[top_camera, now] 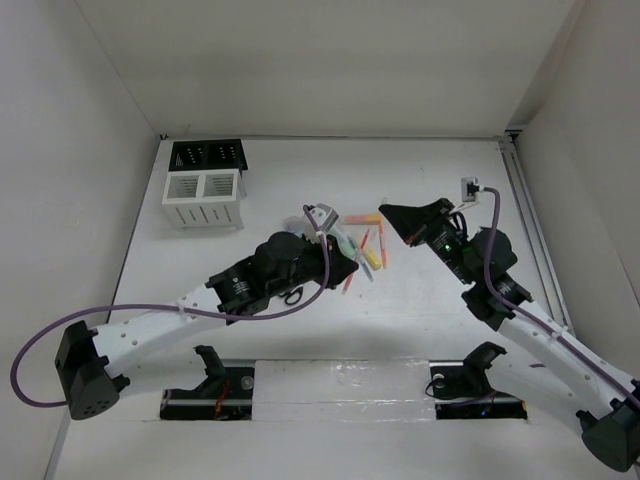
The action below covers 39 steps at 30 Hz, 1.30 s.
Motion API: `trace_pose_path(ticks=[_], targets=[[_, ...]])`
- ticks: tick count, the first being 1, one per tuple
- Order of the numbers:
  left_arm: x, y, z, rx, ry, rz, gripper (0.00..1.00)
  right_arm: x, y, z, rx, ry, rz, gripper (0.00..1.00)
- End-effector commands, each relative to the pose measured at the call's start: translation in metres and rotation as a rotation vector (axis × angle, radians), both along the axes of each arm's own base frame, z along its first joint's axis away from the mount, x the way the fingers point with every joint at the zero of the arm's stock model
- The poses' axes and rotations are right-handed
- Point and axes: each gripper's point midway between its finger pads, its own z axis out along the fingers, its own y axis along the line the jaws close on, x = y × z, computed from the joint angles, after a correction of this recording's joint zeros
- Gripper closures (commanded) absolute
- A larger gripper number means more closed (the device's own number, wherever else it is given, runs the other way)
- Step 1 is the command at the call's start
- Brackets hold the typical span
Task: Sort the stationery into containers
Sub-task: Cap the pen
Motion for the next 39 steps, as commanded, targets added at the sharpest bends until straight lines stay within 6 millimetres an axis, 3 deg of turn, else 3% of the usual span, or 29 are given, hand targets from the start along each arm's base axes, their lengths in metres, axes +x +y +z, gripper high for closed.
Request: trace_pose_path(ticks=[1, 6, 10, 12, 17, 39], targets=[[-0.006, -0.005, 0.03, -0.094, -0.068, -0.051, 1.0, -0.002, -0.006, 0.018, 0.082, -0.04, -0.033, 1.0], [-0.008, -0.003, 0.041, -0.127, -0.09, -0.051, 1.0, 0.007, -0.012, -0.002, 0.037, -0.019, -0.097, 1.0], [-0.009, -0.001, 0.047, -0.151, -0.106, -0.051, 1.0, 0.008, -0.013, -0.002, 0.068, -0.056, -0.083, 1.0], [-0.009, -0.001, 0.043, -0.144, -0.101, -0.051, 1.0, 0.002, -0.013, 0.01, 0.132, -0.106, -0.062, 1.0], [-0.009, -0.001, 0.041, -0.144, -0.101, -0.051, 1.0, -0.006, -0.013, 0.019, 0.188, -0.146, -0.031, 1.0], [-0.008, -0.008, 0.038, -0.153, -0.103, -0.069, 1.0, -0.002, -0.005, 0.009, 0.216, -0.128, 0.002, 1.0]])
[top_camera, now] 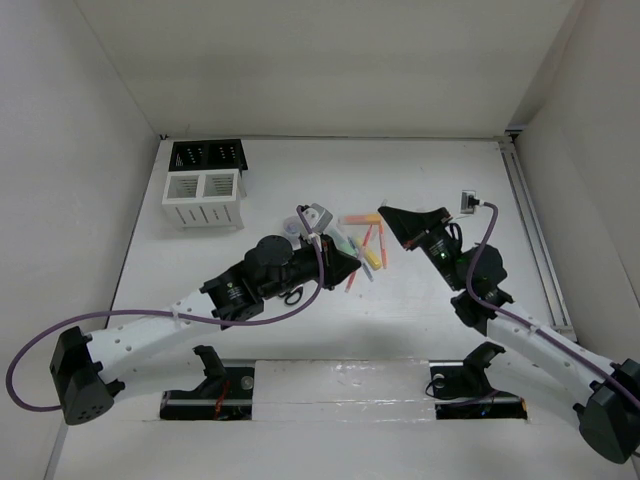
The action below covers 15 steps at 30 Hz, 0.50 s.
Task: Sort the stationery into containers
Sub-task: Cap the pen
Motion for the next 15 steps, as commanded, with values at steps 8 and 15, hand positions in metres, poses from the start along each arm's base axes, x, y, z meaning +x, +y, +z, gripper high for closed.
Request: trace_pose_path(ticks=[8, 15], targets=[[-0.001, -0.007, 0.018, -0.06, -0.047, -0.023, 1.0, -0.011, 0.002, 0.014, 0.054, -0.068, 0.043, 1.0], [0.001, -0.008, 0.012, -0.048, -0.05, -0.025, 1.0, -0.011, 0.004, 0.009, 0.046, -0.062, 0.052, 1.0]])
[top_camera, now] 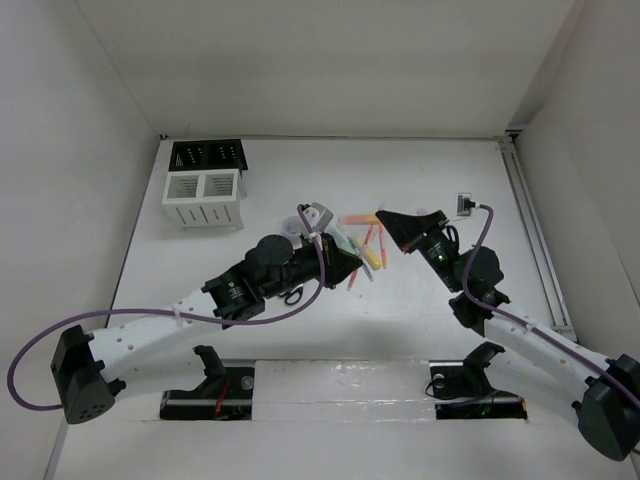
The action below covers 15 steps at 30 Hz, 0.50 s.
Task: Sort the stationery into containers
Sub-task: Cap the pen
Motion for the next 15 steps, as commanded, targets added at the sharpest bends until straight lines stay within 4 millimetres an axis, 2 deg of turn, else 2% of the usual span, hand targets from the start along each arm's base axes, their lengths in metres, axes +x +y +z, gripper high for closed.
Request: trace_pose_path(ticks=[1, 15], targets=[[-0.0011, -0.0049, 0.0084, -0.033, -0.04, -0.023, 1.0, -0.0094, 0.0002, 0.0201, 0.046, -0.072, 0.027, 1.0], [-0.0008, -0.0089, 0.0059, -0.025, -0.033, -0.034, 1.0, -0.0113, -0.0014, 0.0236, 0.04, -0.077, 0.024, 1.0]])
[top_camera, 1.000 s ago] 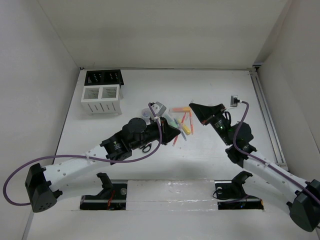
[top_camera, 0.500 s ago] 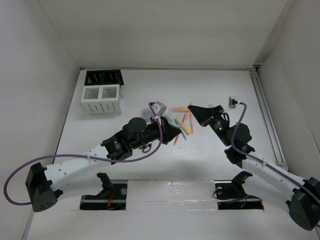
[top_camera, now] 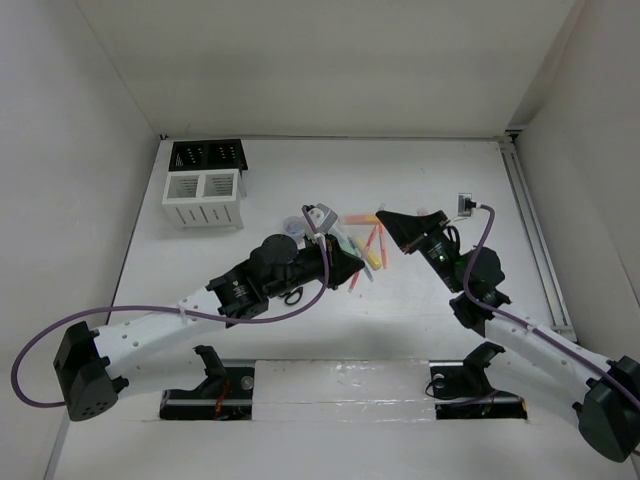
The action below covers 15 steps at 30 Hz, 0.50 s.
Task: Sort the stationery into containers
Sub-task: Cap the pen
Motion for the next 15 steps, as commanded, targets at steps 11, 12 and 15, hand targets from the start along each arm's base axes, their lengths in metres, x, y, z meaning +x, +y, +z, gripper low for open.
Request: trace_pose_path(ticks=[11, 12, 15], targets=[[0.0015, -0.0009, 0.0173, -0.045, -0.057, -0.001, 1.0, -0.0086, -0.0032, 0.0176, 0.035, -0.06, 0.008, 1.0], [0.0015, -0.0009, 0.0173, -0.045, -0.057, -0.001, 1.0, -0.0083, -0.0033, 0.0173, 0.027, -0.066, 0.004, 1.0], [0.0017, -0.0007, 0.0171, -0.041, -0.065, -0.002, 1.0, -0.0083, -0.0036, 0.0137, 0.011, -0.058, 0.001, 1.0]])
